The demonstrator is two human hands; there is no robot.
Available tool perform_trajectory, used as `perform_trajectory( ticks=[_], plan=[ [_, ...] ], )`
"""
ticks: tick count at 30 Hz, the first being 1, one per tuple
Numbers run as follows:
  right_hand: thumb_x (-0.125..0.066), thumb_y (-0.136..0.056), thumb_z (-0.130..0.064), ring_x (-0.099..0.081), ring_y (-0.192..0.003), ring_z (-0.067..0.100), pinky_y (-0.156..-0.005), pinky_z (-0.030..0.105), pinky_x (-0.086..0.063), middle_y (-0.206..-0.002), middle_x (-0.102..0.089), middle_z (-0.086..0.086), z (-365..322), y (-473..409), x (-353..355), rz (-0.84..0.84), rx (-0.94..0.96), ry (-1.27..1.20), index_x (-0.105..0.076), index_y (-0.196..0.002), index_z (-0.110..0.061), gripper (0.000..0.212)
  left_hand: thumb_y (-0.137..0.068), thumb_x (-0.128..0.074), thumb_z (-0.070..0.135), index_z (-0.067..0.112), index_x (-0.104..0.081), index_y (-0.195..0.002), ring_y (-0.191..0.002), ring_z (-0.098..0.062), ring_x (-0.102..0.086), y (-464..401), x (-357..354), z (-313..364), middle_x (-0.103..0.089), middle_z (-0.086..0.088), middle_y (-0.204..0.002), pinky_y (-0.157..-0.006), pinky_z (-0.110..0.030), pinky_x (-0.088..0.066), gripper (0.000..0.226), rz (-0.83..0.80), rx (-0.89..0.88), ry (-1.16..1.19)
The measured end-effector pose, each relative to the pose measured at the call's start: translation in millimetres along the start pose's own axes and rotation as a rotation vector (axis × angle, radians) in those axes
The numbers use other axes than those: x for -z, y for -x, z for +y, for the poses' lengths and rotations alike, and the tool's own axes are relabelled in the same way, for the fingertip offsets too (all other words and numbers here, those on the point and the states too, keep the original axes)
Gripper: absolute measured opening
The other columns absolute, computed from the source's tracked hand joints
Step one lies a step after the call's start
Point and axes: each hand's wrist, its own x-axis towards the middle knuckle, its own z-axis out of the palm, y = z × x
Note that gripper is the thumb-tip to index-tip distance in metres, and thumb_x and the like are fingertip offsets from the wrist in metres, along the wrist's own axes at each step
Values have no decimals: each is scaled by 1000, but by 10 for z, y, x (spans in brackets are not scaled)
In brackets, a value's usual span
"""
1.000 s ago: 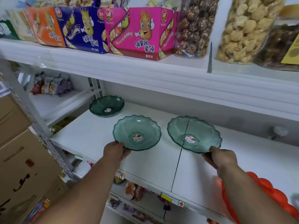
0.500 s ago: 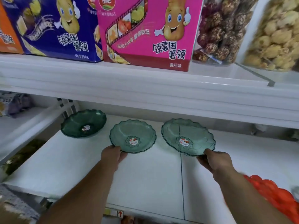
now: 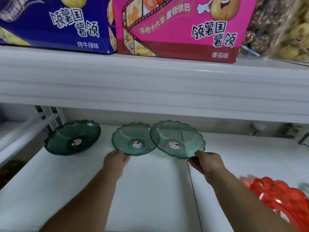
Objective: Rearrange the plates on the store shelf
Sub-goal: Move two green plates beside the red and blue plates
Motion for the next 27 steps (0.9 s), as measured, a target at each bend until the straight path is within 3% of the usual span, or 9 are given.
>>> perform_trajectory(
  ticks=[3, 7, 10, 14, 19, 22, 23, 25, 27],
  plan=[
    [-58, -90, 2, -75, -57, 25, -68, 33, -64, -81, -75, 21, 25, 1, -254, -57, -13, -29, -67, -86, 9, 11, -97, -45, -4, -9, -44, -137, -96, -25, -60, -32, 72, 41, -61, -20, -114, -104, -42, -47, 40, -15, 0, -67],
    [-57, -88, 4, -76, -63, 28, -81, 39, -63, -91, -76, 24, 44, -7, -655, -128, -37, -17, -66, -94, 10, 12, -96, -39, -13, -4, -34, -144, -81, -19, -55, 3, 196, 67, -52, -12, -89, -111, -46, -39, 49, -21, 12, -66],
    [-56, -88, 7, -74, -61, 27, -69, 35, -65, -91, -74, 24, 56, 15, -982, -169, -53, 0, -64, -90, 9, 9, -96, -41, -12, 6, -40, -137, -73, -20, -46, 7, 312, 26, -42, -10, -79, -110, -48, -37, 45, -51, 38, -18],
    [-58, -85, 10, -73, -70, 29, -61, 33, -64, -99, -72, 24, 139, -27, -1340, -193, -83, 43, -66, -101, 11, 18, -95, -47, -9, 10, -39, -135, -86, -27, -52, 81, 390, 41, -46, -14, -90, -108, -50, -40, 45, -88, 53, -15],
    [-52, -88, 11, -66, -67, 28, -80, 40, -62, -87, -64, 17, 189, -92, -1545, -170, -125, 141, -61, -88, 2, 12, -92, -44, -16, 12, -51, -90, -76, -19, -52, 238, 350, 151, -49, -11, -79, -109, -46, -40, 29, -213, 47, -94],
    [-52, -91, 6, -58, -62, 19, -56, 22, -59, -78, -56, 8, 168, -100, -1549, -216, -126, 256, -52, -77, -8, 21, -92, -37, -19, 12, -49, -81, -52, -9, -47, 302, 341, 195, -45, 1, -55, -113, -48, -35, 35, -305, 32, -155],
    [-51, -92, 5, -56, -62, 16, -49, 20, -56, -77, -54, 6, 159, -90, -1534, -236, -121, 291, -49, -75, -12, 24, -92, -37, -19, 9, -49, -82, -50, -8, -45, 312, 344, 203, -42, 2, -53, -114, -50, -34, 32, -319, 38, -175],
    [-52, -91, 5, -57, -65, 19, -55, 27, -54, -79, -56, 10, 169, -92, -1464, -240, -118, 367, -49, -74, -10, 22, -90, -37, -21, -12, -47, -98, -52, -8, -47, 338, 352, 183, -44, 4, -53, -114, -52, -34, 16, -328, 19, -248],
    [-55, -90, 2, -58, -74, 26, -61, 35, -51, -86, -59, 15, 197, -81, -1374, -231, -115, 452, -54, -79, -4, 13, -90, -39, -21, -21, -37, -121, -53, -4, -52, 391, 308, 135, -52, 6, -57, -113, -50, -36, 32, -313, -22, -344]
  ],
)
